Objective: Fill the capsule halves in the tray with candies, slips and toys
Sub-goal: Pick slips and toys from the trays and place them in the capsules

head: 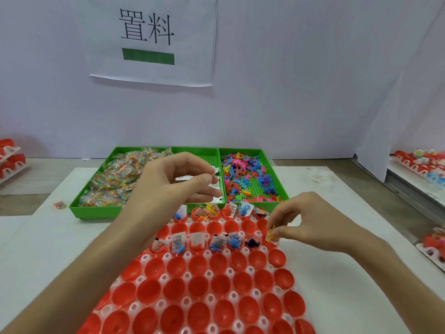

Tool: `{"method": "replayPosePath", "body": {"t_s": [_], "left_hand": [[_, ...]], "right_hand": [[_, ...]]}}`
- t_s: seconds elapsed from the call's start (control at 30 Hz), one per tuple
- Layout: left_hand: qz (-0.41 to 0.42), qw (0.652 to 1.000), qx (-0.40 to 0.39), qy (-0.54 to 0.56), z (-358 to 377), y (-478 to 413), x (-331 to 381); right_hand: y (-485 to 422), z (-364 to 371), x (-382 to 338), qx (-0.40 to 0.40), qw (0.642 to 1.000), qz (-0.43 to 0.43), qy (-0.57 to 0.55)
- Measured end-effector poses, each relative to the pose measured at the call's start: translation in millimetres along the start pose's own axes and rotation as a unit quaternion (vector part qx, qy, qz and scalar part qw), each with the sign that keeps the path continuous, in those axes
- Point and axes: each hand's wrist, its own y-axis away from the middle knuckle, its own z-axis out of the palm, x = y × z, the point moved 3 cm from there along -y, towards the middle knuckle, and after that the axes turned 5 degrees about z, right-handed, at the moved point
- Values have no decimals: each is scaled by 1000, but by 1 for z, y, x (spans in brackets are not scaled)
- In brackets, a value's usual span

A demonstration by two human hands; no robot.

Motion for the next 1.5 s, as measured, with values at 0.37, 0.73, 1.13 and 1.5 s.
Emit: {"method": "replayPosePath", "body": {"t_s": [0.37, 0.73, 1.13, 1.5], "left_hand": [[6, 1000, 3, -14, -2, -2, -4], [21, 999, 3, -27, -4, -2, -2], [32, 999, 14, -28, -8, -4, -2], [39, 997, 42, -43, -27, -12, 1]], "right_hand": [[-4, 10, 3, -27, 999, -10, 26], [-3, 17, 4, 12, 1000, -14, 17], [1, 6, -2, 14, 999, -30, 34], [-57, -14, -3, 182, 982, 14, -47]]}}
